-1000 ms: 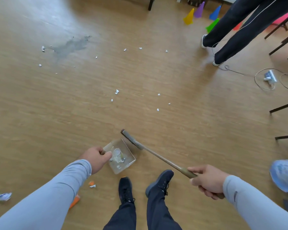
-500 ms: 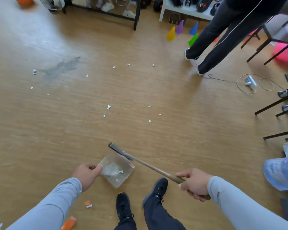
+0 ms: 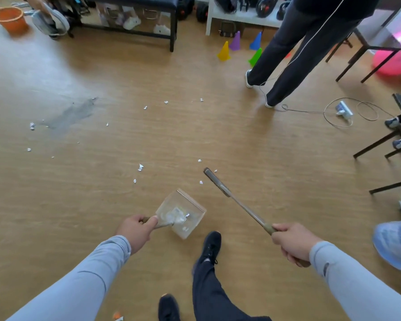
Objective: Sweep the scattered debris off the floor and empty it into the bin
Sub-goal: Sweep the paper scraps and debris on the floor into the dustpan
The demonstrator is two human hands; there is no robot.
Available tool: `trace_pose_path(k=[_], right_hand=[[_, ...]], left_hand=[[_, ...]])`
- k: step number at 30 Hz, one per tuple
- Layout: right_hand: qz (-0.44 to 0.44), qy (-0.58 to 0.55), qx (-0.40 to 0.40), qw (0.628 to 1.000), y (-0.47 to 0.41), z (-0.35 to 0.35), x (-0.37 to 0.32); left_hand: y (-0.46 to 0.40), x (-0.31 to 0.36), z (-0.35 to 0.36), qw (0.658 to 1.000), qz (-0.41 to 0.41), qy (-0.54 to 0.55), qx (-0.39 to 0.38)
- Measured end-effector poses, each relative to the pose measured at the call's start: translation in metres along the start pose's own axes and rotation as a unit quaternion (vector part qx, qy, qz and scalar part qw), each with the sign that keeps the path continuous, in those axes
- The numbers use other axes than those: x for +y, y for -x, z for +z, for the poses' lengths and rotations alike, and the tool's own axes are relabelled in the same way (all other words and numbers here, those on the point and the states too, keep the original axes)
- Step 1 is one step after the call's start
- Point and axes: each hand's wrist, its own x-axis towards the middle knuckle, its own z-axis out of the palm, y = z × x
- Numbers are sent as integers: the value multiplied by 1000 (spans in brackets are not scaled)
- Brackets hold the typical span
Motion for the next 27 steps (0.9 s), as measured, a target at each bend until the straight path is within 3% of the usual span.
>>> trace_pose_path(k=[10, 17, 21, 27], right_hand=[[24, 28, -31, 999, -100, -70, -88], [23, 205, -67, 976, -123, -48, -159], [2, 295, -100, 950, -126, -40, -162], [32, 105, -78, 991, -119, -116, -130]], left_hand=[[-75, 106, 34, 998, -15, -60, -24], [-114, 136, 60, 997, -26, -65, -21], [-130, 145, 57, 997, -28, -67, -2], [-140, 149, 44, 995, -23, -98, 11]])
